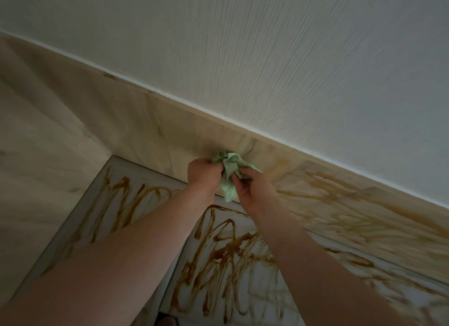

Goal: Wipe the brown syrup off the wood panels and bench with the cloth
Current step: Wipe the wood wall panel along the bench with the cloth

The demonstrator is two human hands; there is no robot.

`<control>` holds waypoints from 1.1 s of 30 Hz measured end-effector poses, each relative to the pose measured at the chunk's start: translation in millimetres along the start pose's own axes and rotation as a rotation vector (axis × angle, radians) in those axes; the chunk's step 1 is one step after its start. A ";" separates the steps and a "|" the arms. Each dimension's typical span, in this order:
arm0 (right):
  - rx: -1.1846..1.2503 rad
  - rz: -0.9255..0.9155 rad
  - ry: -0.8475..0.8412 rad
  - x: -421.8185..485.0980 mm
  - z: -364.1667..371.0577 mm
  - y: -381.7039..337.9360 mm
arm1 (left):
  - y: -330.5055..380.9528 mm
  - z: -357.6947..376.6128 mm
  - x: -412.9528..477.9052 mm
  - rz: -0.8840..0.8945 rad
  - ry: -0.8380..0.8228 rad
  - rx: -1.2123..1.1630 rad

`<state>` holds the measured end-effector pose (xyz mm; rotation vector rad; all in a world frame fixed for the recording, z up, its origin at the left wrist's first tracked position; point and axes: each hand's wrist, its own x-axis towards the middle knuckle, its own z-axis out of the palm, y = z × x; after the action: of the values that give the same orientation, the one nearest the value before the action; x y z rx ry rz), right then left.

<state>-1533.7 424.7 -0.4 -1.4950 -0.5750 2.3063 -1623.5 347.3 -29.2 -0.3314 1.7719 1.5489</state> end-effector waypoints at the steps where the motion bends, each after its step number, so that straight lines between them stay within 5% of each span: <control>1: -0.041 -0.001 0.048 5.6 -0.1 7.1 | -4.8 -2.0 9.8 -0.035 -0.006 0.049; 4: -0.082 -0.048 0.077 -0.3 -2.4 7.7 | -3.6 -5.9 3.9 -0.042 -0.119 0.073; 9: 0.048 -0.237 -0.045 -45.9 -7.0 -36.6 | 19.8 7.5 -37.4 0.230 -0.265 -0.083; 14: -0.042 -0.150 0.175 -27.4 -18.8 -13.4 | -4.3 16.5 -23.4 0.019 -0.215 0.071; 20: -0.193 -0.386 0.052 -30.7 -28.3 -27.6 | -1.2 18.6 -22.8 0.345 -0.310 0.045; 33: -0.168 -0.133 0.220 158.7 -70.6 112.1 | -103.0 -42.5 101.2 0.072 -0.339 0.599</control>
<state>-1537.8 415.0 -206.8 -1.7034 -0.7946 2.0037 -1643.5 311.0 -173.9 0.2747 1.8777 0.9756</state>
